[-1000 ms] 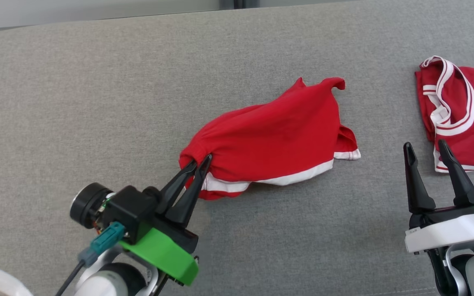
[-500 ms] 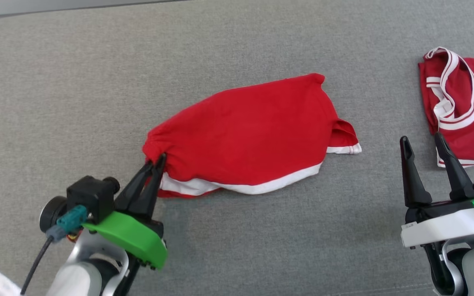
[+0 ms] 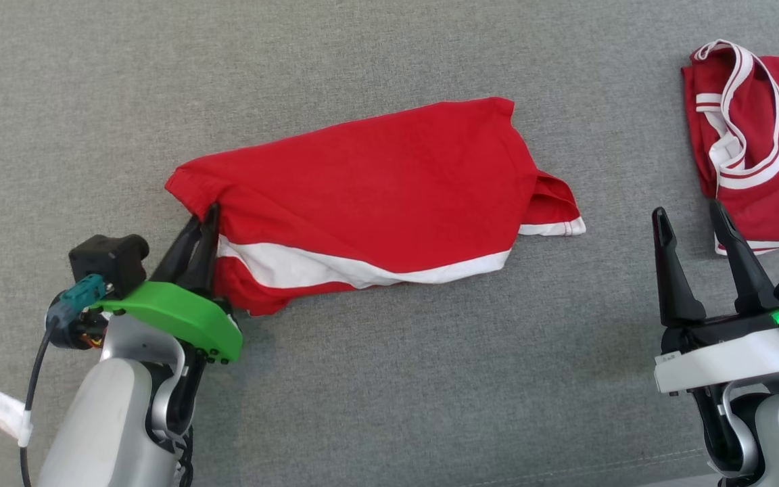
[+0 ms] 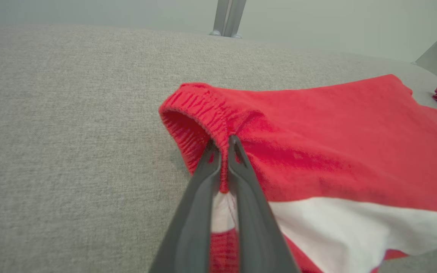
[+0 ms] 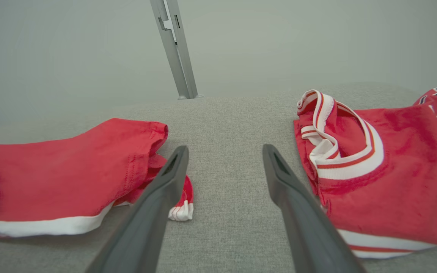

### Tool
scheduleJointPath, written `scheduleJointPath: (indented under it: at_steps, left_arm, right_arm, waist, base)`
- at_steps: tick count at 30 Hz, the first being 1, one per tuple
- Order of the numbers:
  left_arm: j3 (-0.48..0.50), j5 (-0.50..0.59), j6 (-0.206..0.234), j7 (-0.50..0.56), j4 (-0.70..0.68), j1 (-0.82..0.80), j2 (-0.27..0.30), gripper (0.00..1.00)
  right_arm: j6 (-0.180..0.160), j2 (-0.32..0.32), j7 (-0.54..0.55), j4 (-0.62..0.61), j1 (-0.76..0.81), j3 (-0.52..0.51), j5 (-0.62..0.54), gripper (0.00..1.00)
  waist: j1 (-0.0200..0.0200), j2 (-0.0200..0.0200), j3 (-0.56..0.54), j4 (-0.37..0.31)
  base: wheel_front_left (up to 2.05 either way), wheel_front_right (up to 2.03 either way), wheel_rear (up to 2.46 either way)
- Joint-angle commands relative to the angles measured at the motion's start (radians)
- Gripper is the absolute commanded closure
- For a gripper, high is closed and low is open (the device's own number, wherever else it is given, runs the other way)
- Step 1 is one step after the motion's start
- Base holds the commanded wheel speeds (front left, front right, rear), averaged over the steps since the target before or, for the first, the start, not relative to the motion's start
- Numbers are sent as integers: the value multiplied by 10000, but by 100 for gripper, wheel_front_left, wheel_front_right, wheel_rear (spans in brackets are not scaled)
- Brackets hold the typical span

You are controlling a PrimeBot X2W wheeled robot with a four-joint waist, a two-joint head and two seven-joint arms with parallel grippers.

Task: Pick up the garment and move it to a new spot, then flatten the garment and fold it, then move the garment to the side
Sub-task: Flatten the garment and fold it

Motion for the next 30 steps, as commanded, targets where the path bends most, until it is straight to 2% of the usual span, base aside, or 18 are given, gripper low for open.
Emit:
scheduleJointPath:
  at_steps: [1, 7, 10, 15, 22, 30]
  left_arm:
    - [105, 71, -8, -350, 196, -213, -8, 0]
    - [211, 891, 627, -2201, 467, 70, -122, 0]
    - [379, 1156, 991, -2715, 348, 350, -136, 0]
    - [557, 1486, 1345, -2951, -271, 1049, -199, 0]
    - [409, 1762, 1612, -2954, -1232, 2327, -123, 0]
    - [301, 1778, 1786, -2685, -1694, 2794, -75, 0]
  right_arm:
    - [0, -54, -41, -48, -177, 55, -62, 0]
    - [0, -183, -26, -163, -160, 224, -210, 0]
    - [0, -306, 44, -226, -74, 347, -271, 0]
    - [0, -378, 213, -266, 168, 522, -208, 0]
    - [0, -437, 413, -252, 618, 666, -98, 0]
    - [-2, -492, 563, -328, 826, 656, -30, 0]
  waist:
    - [0, 0, -26, 19]
    - [0, 0, -381, 191]
    - [0, 0, -642, 286]
    - [0, 0, -1108, 381]
    - [0, 0, -1704, 373]
    - [0, 0, -1922, 385]
  base:
    - [0, 0, 0]
    - [0, 0, 0]
    - [0, 0, 0]
    - [0, 0, 0]
    - [0, 0, 0]
    - [0, 0, 0]
